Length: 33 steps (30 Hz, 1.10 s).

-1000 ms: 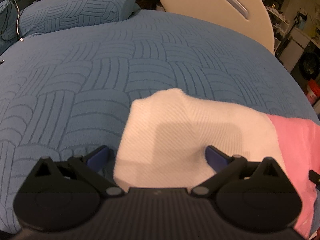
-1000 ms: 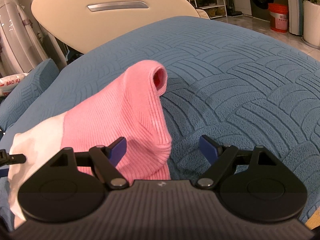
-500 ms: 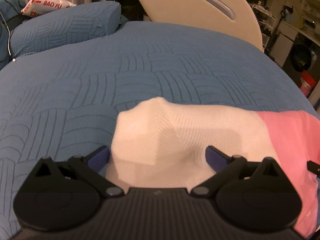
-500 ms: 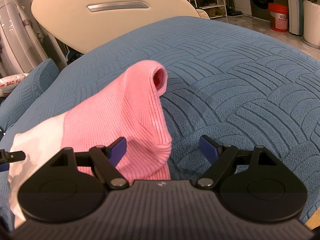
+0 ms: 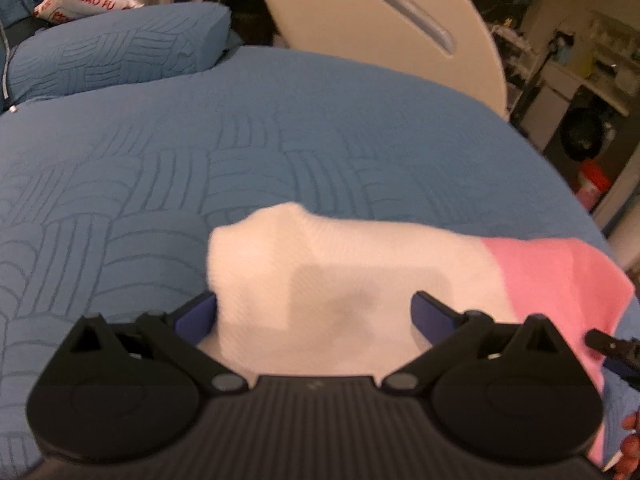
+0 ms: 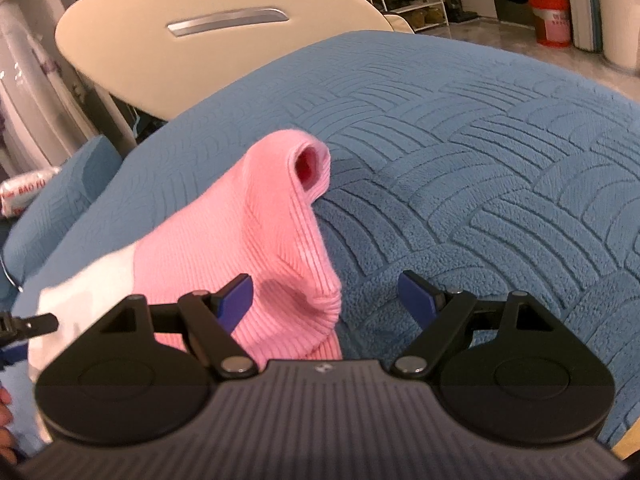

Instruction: Fold clothes

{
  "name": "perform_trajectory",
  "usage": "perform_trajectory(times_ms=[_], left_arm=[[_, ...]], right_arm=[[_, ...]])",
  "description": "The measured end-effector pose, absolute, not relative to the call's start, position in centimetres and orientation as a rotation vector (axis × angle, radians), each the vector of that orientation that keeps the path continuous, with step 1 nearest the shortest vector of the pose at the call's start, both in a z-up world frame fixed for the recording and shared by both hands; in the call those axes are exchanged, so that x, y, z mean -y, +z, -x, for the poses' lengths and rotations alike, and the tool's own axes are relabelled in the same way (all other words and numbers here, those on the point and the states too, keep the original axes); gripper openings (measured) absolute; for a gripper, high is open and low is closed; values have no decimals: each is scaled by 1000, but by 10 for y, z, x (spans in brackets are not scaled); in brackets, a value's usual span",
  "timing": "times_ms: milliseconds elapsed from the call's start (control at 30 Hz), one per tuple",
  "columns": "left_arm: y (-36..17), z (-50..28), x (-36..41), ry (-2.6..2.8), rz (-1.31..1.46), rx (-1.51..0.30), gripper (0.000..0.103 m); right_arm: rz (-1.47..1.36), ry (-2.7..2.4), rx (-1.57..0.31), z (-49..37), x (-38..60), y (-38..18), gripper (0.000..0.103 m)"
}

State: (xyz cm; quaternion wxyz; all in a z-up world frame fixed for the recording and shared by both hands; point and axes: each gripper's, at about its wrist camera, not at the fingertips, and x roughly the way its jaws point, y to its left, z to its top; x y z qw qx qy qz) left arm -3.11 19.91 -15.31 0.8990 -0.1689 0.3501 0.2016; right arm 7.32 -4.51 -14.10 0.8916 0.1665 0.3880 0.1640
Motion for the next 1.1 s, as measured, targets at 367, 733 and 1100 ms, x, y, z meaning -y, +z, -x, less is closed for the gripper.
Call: perform_trajectory(times_ms=[367, 733, 1100], left_arm=[[-146, 28, -167, 284, 206, -666, 103], [-166, 14, -98, 164, -226, -706, 103], [-179, 0, -114, 183, -44, -812, 103]], right_arm=[[-352, 519, -858, -75, 34, -140, 74], [-620, 572, -992, -89, 56, -153, 30], [-534, 627, -865, -64, 39, -105, 18]])
